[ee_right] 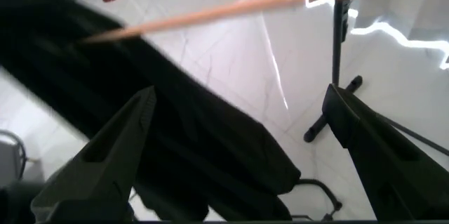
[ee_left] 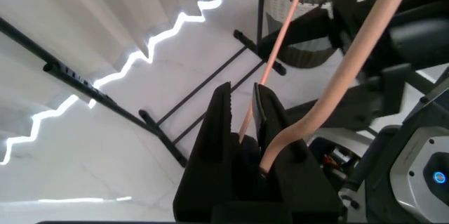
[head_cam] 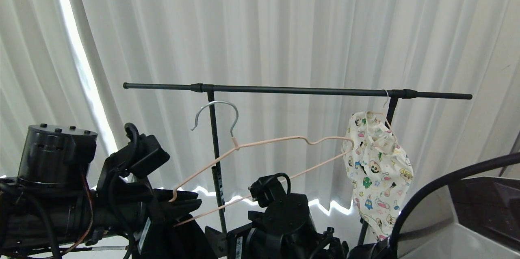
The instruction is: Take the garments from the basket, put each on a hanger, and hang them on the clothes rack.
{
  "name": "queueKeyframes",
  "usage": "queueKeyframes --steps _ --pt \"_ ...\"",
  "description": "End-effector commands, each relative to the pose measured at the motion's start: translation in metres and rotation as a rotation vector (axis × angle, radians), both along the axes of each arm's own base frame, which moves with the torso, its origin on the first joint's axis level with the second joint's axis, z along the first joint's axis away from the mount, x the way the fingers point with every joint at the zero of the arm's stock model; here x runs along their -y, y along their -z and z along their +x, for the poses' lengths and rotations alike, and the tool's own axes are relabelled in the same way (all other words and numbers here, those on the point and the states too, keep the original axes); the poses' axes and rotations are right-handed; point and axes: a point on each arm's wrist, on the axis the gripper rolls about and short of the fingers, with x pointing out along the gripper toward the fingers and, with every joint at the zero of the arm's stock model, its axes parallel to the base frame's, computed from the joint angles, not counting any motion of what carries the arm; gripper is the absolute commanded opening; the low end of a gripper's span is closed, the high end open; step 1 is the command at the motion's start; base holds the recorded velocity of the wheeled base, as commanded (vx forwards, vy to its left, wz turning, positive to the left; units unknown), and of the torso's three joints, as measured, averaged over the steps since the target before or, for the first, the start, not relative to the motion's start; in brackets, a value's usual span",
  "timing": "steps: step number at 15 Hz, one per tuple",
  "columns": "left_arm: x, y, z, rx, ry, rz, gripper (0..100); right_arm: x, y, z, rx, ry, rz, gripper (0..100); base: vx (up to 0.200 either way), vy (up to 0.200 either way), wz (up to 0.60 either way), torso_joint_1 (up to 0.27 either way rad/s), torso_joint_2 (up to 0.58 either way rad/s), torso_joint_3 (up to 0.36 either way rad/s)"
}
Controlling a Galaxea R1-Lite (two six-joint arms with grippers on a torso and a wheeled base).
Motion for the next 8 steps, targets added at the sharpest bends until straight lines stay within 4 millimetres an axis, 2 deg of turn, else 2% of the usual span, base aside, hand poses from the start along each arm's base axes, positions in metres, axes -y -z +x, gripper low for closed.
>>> queueKeyframes --steps 1,8 --pt "0.002 0.001 0.001 -0.009 0.006 0.002 0 -0.009 0.009 0.002 -0.001 0.001 -0.006 100 0.0 0.0 0.0 0.0 0.0 0.0" --pt "0.004 -0.005 0.008 -0.026 -0.026 -0.037 0 -0.026 0.017 0.005 0.032 0.064 -0.004 100 0.0 0.0 0.0 0.0 0.0 0.0"
